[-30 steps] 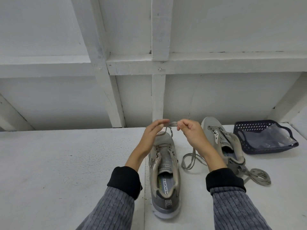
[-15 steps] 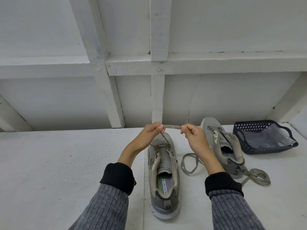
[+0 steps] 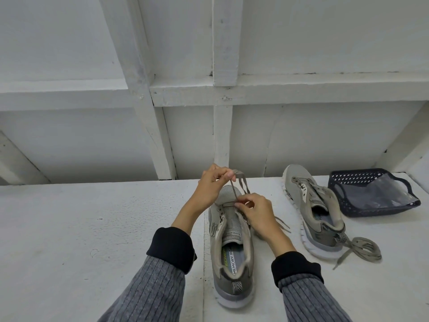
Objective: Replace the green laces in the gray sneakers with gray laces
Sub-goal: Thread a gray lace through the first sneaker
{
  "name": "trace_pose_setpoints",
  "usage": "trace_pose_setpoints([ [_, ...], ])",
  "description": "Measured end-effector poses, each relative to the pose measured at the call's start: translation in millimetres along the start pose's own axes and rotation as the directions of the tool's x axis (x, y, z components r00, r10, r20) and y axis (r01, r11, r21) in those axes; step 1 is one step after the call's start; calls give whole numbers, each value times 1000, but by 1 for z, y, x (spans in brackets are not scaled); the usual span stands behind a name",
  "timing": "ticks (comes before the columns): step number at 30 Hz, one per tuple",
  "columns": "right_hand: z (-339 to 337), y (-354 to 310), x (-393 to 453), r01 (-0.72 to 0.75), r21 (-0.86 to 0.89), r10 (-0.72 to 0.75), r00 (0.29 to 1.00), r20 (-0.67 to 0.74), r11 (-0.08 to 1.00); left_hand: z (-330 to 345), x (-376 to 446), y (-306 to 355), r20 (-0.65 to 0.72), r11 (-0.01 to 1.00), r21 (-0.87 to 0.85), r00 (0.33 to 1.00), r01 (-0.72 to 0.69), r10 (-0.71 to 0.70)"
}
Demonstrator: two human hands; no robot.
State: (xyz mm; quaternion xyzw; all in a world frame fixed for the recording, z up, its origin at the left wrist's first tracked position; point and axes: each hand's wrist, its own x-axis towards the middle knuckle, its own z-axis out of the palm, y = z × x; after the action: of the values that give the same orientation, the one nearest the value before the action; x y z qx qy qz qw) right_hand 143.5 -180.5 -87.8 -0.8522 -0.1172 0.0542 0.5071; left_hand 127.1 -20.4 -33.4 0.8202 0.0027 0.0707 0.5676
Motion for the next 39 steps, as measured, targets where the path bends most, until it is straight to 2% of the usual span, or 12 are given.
trace_pose_setpoints([
  [8,1,6,2,46,61,-38,992,-121,997,-3,-3,-2,-18,989,-143,999,41,-44],
  [15,-2,8,3,-2,105,6,999,-41,994,-5,1,6,-52,985,-173,998,28,-37],
  [19,0,8,0,-12,97,16,999,-43,995,1,7,9,-60,992,-128,998,-3,-5],
  [24,8,10,-6,-8,112,16,997,-74,994,7,10,10,-92,987,-159,995,14,-29],
  [27,9,12,-3,-15,96,20,999,-46,995,6,8,12,-94,984,-180,995,3,-20],
  [29,8,7,-1,-64,160,67,998,-12,985,3,5,9,-74,983,-184,997,10,-24],
  [30,6,3,0,-104,245,112,994,-19,964,1,3,4,-78,983,-181,996,22,-37],
  [32,-4,-5,3,-127,430,190,976,-105,894,-5,0,-8,-135,985,-169,989,39,-62],
  [34,-18,-11,5,-66,554,248,933,-261,830,-13,-5,-19,-211,986,-152,973,66,-97],
  [37,-33,-4,7,-3,568,315,835,-451,823,-22,-15,-31,-238,987,-125,962,104,-131],
  [39,-36,9,7,-109,529,371,829,-420,842,-25,-21,-36,-220,986,-123,965,115,-140],
])
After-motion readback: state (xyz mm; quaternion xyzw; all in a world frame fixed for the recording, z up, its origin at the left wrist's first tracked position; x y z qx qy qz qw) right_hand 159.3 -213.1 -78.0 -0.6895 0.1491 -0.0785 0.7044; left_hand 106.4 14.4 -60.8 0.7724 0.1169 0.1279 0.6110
